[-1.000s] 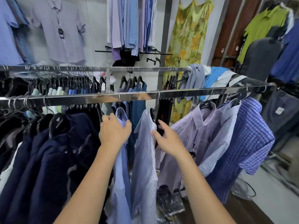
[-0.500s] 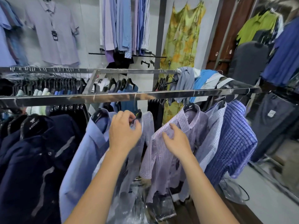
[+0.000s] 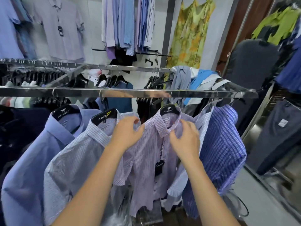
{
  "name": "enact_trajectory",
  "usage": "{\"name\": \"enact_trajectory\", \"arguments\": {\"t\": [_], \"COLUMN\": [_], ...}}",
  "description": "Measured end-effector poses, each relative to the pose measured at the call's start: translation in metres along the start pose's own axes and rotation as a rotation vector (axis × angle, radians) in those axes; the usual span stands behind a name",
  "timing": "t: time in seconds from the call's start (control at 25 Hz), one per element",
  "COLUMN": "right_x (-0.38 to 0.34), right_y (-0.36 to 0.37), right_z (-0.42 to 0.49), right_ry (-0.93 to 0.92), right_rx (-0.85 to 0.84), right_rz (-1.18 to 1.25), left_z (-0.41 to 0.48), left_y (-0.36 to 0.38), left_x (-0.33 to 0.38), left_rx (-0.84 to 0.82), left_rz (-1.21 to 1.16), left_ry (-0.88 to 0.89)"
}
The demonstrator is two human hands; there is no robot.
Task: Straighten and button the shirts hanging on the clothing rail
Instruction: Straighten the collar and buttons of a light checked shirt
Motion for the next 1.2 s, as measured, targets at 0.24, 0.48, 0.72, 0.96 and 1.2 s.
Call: {"name": "enact_trajectory", "arguments": {"t": [0.24,0.48,0.72,0.96,1.2], "right_x": [0.092,0.117,0.117,0.11,0.114], "right_y": [-0.029,-0.044,-0.039,-0.032,-0.04], "right_z": [0.031,0.05,0.067,0.079,0.101], "right_ry": [0.284,0.34,0.229,0.019,-0.155], "right_rx": [-0.119,-0.19,-0.211,-0.353,-0.527], "right_rz": [-0.009,0.022,0.08,0.258,0.232], "left_z": [0.034,0.053,0.04,0.013,-0.018], "left_y": [0.051,0.063,0.052,0.036,0.023], "left_x": [0.022,0.031,0.015,-0.003,-0.006], "left_rx": [-0.21,-0.107,0.037,0.191,0.345], "left_rz": [0.009,0.026,-0.004,0.066,0.106], "left_ry": [-0.059,-0.103,-0.171,-0.379,-0.6]}}
Point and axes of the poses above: each hand's wrist, its own z-axis towards the middle knuckle, its own y-axis out of the palm, x = y × z, the point moved 8 cm from there along z, towards the middle knuckle, and after that the axes turned 9 degrees about -x, right-handed, at the moved point
